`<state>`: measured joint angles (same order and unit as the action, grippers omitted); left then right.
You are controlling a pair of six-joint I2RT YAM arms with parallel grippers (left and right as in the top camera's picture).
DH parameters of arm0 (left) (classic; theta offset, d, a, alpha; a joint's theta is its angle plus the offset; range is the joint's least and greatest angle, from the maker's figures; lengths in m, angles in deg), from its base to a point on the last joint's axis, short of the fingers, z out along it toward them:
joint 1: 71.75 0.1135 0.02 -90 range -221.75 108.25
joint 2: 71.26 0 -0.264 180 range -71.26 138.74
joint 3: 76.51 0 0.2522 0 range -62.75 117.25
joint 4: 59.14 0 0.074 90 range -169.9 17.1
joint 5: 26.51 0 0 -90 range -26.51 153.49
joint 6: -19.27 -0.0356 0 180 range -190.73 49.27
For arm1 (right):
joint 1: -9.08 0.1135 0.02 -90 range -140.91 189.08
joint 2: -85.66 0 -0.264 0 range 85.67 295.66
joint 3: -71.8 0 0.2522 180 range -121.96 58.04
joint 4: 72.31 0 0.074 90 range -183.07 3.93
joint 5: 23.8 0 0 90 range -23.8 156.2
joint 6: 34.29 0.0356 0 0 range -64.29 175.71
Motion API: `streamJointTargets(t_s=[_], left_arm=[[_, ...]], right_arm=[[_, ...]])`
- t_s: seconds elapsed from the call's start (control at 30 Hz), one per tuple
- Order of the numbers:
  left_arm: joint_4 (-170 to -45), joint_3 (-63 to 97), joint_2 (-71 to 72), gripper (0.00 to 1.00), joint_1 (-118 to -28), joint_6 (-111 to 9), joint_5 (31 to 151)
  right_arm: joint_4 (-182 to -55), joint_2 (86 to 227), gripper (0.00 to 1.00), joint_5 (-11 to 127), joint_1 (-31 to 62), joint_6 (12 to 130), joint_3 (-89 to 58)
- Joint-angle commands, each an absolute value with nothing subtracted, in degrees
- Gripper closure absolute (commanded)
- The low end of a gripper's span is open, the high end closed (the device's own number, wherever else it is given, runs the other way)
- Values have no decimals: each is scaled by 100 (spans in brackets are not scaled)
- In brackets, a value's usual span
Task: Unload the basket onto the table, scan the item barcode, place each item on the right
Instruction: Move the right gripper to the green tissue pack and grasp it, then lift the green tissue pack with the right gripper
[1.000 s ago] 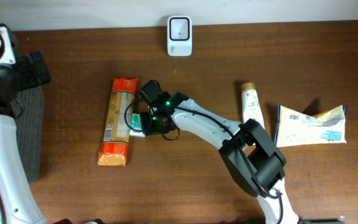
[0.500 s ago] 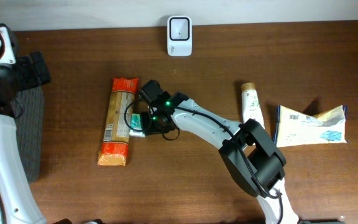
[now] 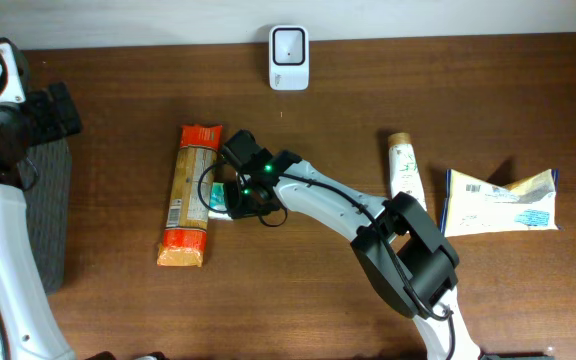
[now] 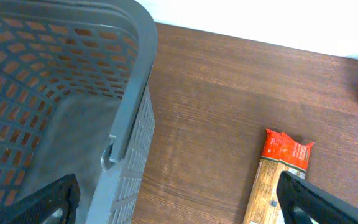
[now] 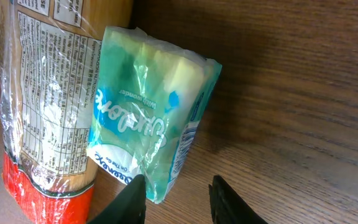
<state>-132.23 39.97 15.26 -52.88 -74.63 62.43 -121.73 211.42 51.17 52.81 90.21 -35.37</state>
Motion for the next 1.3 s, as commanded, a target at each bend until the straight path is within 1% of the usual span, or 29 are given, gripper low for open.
streamJointTargets(t_s=[0.0, 0.43, 0.77, 0.9, 0.97, 1.07, 1.17, 1.27], left_arm=[[-13218, 4062, 1498, 1, -5272, -7557, 6221], [-13216, 4062, 1498, 1, -5272, -7557, 6221], [-13216, 4062, 1498, 1, -5272, -7557, 6221], [-13216, 4062, 1498, 1, -5272, -7557, 6221], [-13216, 4062, 1498, 1, -5272, -7557, 6221], [-13216, 4062, 1498, 1, -5272, -7557, 6221], [-13216, 4062, 1498, 1, -5272, -7557, 6221], [-13216, 4062, 1498, 1, -5272, -7557, 6221]], right_arm=[[-12155, 21218, 67, 5189, 5344, 9051, -3506], [-12096, 21269, 66, 5189, 5344, 9051, -3506], [-11554, 21334, 67, 5405, 5344, 9189, -3506], [-11535, 21516, 72, 5421, 5344, 9266, -3506], [-11535, 21562, 76, 5375, 5342, 9266, -3506], [-11537, 21566, 87, 5366, 5344, 9266, -3506], [-11633, 21564, 96, 5268, 5344, 9261, -3509], [-11823, 21553, 96, 5272, 5331, 9228, -3530]])
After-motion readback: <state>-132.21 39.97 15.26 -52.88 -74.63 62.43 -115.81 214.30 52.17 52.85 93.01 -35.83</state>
